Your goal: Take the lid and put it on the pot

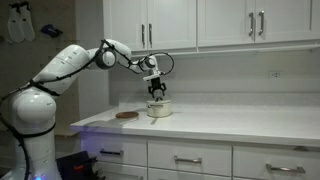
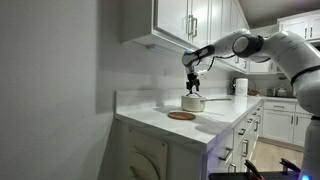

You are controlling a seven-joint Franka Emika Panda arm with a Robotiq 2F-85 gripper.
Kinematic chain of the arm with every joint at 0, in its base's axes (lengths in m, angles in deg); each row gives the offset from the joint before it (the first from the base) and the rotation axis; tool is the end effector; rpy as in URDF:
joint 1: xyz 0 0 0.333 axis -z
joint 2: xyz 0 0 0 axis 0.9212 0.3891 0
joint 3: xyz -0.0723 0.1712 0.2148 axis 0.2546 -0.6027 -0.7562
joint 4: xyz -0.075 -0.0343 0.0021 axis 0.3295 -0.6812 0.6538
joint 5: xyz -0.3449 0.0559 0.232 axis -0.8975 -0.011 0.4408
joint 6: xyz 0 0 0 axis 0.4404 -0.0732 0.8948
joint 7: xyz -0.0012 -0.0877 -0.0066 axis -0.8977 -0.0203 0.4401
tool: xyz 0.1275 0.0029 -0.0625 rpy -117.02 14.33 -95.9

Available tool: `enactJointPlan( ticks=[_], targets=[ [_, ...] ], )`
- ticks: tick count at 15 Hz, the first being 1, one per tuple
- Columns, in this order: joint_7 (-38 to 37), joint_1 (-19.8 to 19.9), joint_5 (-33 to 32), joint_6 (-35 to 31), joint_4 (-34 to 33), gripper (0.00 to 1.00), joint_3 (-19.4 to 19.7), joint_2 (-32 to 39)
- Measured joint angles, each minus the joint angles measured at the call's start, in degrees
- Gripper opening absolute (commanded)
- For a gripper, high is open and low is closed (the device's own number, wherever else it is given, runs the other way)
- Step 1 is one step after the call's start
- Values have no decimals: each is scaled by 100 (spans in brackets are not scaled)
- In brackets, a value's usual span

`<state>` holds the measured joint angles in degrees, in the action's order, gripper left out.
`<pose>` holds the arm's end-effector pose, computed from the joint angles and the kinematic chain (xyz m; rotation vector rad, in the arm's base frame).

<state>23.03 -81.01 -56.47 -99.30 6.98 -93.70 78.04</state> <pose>0.7159 0.1974 0.3770 2.7753 0.8328 -0.0146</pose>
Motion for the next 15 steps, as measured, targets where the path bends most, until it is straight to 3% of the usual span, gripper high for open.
enactJointPlan(
  ticks=[5,15],
  targets=[
    [-53,32,9,416,273,100,0,-241],
    [-76,63,26,427,508,100,-1,-416]
  ],
)
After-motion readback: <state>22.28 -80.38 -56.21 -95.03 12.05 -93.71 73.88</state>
